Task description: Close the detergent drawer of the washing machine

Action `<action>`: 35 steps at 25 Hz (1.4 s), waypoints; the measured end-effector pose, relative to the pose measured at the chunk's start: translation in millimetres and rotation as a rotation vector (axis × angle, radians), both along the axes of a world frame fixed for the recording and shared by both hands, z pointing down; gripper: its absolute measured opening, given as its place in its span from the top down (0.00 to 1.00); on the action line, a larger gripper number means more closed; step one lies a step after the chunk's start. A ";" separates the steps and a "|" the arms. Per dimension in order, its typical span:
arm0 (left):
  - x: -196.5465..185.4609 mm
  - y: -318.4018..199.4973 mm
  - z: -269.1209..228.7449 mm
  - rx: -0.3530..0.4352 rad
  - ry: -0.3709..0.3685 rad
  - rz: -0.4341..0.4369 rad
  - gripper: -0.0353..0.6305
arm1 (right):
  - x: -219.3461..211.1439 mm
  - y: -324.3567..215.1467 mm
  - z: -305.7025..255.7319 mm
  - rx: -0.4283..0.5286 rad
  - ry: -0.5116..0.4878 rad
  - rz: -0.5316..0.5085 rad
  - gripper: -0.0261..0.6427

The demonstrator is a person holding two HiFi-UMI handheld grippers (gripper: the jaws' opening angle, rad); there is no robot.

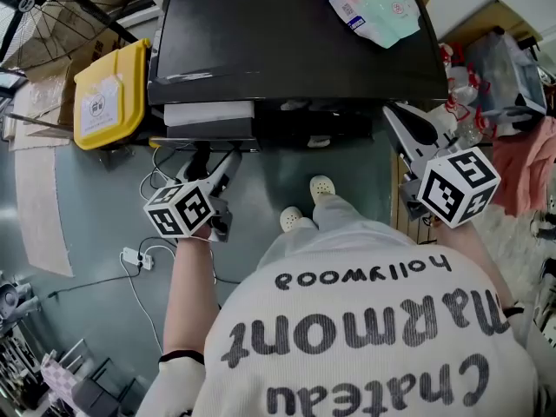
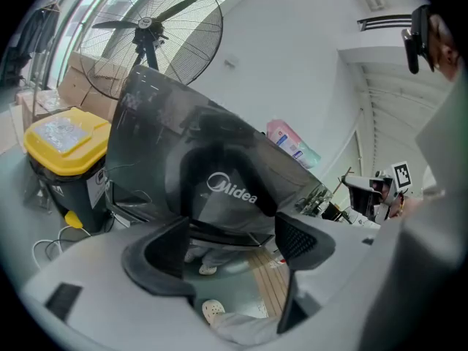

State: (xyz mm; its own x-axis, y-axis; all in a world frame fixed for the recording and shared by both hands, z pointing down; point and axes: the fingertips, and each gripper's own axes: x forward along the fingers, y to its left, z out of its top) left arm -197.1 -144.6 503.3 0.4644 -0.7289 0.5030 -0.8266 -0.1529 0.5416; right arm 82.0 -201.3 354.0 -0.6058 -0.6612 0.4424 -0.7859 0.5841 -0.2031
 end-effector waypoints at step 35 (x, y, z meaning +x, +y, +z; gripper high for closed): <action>-1.4 -14.7 -1.1 0.005 -0.002 -0.001 0.40 | 5.1 -5.9 5.8 -0.014 -0.003 0.016 0.92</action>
State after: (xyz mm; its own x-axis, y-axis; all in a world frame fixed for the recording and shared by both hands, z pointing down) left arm -198.5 -159.3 502.2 0.4626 -0.7320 0.5003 -0.8278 -0.1545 0.5394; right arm 87.1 -207.2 359.8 -0.5971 -0.6643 0.4497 -0.7941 0.5689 -0.2140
